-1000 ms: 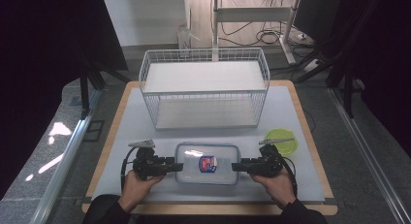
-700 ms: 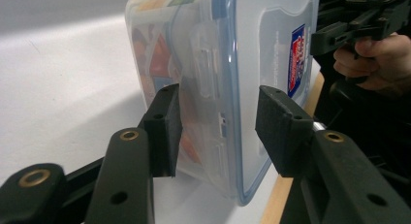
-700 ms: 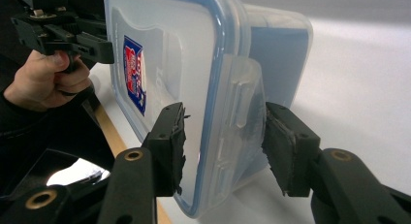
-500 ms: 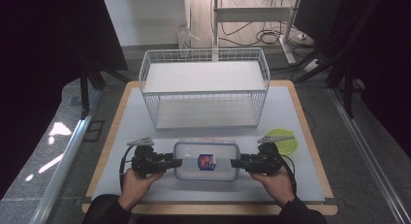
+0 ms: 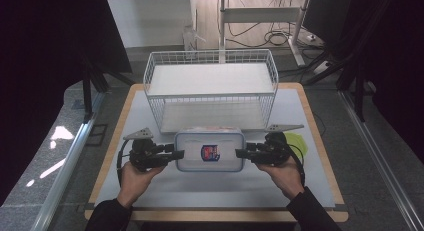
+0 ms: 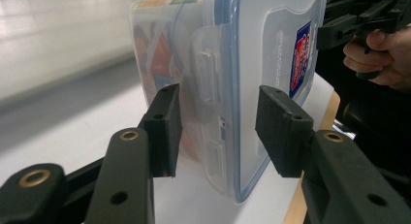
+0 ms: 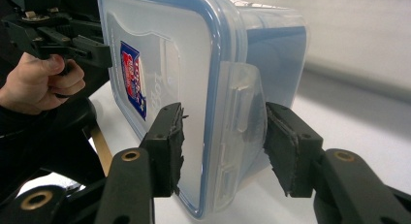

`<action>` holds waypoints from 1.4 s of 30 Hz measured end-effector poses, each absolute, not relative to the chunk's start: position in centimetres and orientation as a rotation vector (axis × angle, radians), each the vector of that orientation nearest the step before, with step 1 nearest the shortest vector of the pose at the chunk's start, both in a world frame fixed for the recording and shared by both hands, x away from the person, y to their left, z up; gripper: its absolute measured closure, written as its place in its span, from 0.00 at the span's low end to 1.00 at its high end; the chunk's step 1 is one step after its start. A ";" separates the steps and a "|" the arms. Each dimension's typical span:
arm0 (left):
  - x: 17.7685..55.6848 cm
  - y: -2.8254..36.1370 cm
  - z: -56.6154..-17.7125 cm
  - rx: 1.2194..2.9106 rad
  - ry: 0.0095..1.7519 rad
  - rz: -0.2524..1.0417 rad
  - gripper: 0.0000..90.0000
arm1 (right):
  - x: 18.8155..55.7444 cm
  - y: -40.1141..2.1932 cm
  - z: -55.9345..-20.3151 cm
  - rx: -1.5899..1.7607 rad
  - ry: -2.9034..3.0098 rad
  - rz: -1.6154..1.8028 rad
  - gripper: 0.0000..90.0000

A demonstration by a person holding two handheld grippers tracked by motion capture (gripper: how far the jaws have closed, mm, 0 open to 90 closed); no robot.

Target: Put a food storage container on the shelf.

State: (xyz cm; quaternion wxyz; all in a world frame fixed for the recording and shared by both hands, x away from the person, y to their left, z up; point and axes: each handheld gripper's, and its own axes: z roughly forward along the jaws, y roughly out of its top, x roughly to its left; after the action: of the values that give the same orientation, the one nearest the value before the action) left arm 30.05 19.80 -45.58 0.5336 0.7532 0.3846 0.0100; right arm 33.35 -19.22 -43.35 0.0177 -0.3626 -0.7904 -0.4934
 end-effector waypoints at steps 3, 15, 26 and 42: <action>30.3 19.9 -45.0 1.790 0.915 0.026 0.59 | 33.7 -19.1 -42.7 -1.122 -2.460 -1.543 0.56; 32.2 19.9 -41.3 1.780 0.884 0.075 0.59 | 35.5 -19.0 -39.2 -1.110 -2.463 -1.607 0.56; 33.8 20.0 -37.0 1.779 0.852 0.133 0.59 | 37.1 -19.0 -35.2 -1.086 -2.465 -1.678 0.55; 37.6 20.8 -31.8 1.754 0.844 0.166 0.58 | 40.7 -18.2 -30.3 -1.098 -2.435 -1.763 0.55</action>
State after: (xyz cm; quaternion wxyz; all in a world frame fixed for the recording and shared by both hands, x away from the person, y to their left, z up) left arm 37.57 20.82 -31.80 0.5597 0.7441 0.3578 0.0706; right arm 40.74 -18.18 -30.30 -0.0293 -0.3428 -0.7606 -0.5505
